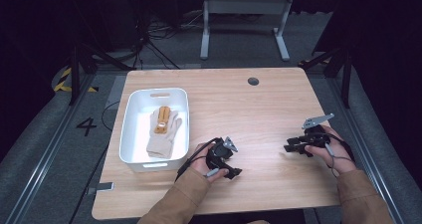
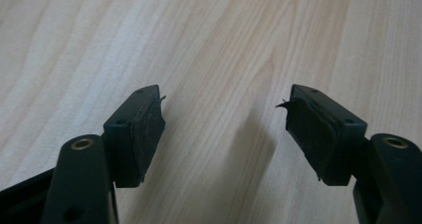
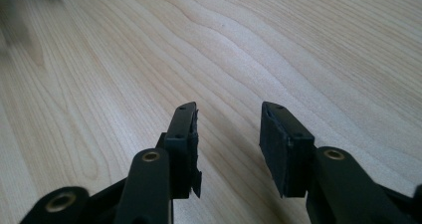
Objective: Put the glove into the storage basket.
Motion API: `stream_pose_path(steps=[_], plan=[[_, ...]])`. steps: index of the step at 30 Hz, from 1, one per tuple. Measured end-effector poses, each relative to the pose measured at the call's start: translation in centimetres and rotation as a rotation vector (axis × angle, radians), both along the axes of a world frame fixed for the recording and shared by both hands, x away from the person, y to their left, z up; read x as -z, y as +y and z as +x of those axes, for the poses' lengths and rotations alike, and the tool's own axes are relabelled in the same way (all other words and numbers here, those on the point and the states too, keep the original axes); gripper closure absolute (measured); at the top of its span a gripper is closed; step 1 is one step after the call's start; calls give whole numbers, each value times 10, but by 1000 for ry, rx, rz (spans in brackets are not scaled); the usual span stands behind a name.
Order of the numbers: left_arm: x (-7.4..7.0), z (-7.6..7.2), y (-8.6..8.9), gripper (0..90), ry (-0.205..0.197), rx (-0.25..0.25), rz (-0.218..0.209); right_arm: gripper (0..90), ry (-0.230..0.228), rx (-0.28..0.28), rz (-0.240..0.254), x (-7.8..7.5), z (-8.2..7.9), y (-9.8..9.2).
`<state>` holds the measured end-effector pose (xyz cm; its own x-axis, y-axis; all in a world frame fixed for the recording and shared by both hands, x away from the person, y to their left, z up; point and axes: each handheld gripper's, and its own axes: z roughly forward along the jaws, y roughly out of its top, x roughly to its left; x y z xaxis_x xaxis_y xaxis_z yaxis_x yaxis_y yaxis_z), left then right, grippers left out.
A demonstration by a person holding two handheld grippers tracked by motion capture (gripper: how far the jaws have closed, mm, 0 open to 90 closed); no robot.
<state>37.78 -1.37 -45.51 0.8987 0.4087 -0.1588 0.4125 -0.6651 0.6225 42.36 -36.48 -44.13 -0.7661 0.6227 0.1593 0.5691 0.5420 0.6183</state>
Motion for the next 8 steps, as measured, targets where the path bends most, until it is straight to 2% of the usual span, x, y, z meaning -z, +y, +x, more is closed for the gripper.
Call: stream_pose_path(steps=[5, 8], plan=[[-1, -5, 1, 276, -59, -30, -22, 594, 1, 2, -1, 1, 0, 1], [-2, -7, 1, 247, -68, -39, -35, 594, -1, 1, -1, 0, 0, 1]])
